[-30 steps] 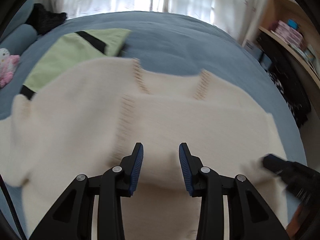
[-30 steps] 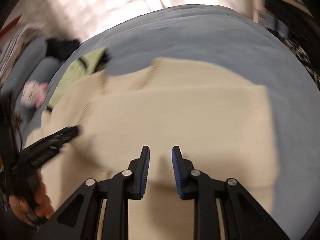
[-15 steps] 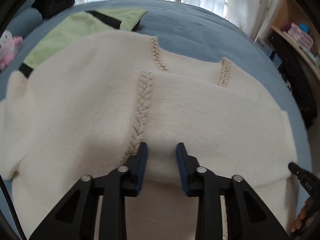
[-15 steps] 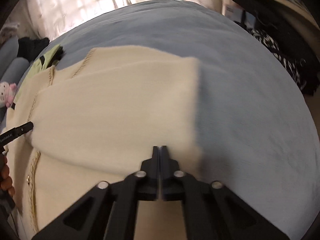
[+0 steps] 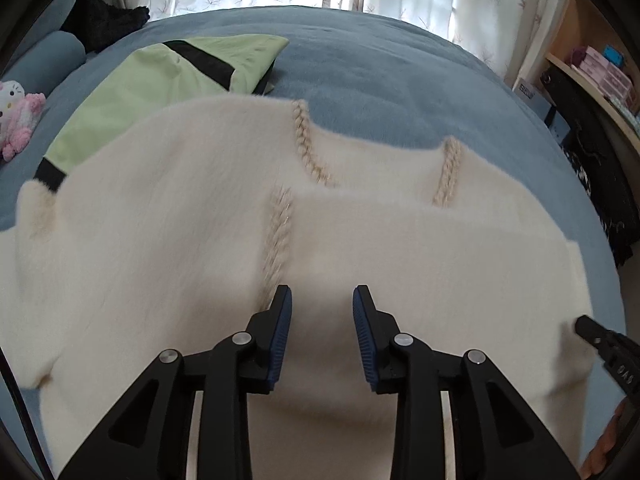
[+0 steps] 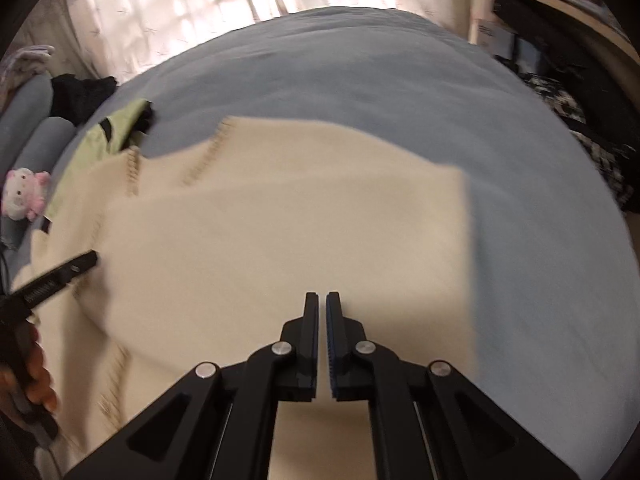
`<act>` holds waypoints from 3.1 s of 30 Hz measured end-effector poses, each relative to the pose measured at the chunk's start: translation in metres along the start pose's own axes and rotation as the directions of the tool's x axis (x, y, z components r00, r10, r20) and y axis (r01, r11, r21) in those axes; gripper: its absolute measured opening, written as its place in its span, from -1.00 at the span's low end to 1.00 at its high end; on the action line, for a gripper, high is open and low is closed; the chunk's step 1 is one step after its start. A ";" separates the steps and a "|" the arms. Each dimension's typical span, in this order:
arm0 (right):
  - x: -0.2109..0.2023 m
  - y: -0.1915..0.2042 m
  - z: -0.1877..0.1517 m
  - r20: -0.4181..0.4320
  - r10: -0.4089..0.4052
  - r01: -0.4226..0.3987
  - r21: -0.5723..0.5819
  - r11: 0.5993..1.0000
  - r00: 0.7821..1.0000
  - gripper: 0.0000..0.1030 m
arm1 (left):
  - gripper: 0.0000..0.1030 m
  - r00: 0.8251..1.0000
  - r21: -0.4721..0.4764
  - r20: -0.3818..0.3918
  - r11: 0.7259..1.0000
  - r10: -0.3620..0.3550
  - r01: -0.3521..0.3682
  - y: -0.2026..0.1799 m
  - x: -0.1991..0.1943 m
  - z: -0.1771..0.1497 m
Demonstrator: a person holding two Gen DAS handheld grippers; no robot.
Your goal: Fold large clothes
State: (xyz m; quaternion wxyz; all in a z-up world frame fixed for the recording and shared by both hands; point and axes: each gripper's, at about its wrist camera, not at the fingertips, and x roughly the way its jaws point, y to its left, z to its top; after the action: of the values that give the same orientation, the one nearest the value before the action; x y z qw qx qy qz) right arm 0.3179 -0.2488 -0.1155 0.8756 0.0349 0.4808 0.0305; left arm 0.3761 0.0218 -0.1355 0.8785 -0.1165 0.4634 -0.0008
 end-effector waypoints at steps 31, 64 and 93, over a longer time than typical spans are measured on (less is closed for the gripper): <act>0.001 -0.057 0.005 -0.018 -0.136 0.137 0.157 0.978 0.991 -0.89 | -0.40 0.998 0.038 0.012 0.998 0.057 -0.058 0.000 -0.009 0.008; -0.149 0.188 -0.163 -0.048 0.168 -0.173 -0.106 0.979 0.985 -0.38 | 0.09 0.996 0.041 0.080 0.999 0.029 -0.033 0.138 -0.251 -0.157; -0.051 0.389 -0.140 0.060 0.144 -0.120 -0.297 0.947 0.988 -0.38 | 0.12 0.981 -0.482 0.088 0.855 -0.170 0.192 0.503 -0.131 -0.127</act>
State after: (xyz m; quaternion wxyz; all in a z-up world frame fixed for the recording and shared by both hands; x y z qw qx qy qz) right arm 0.1645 0.1387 -0.1124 0.8860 -0.0613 0.4316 0.1583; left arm 0.1448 0.4996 -0.2015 0.8263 -0.3772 0.4168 0.0361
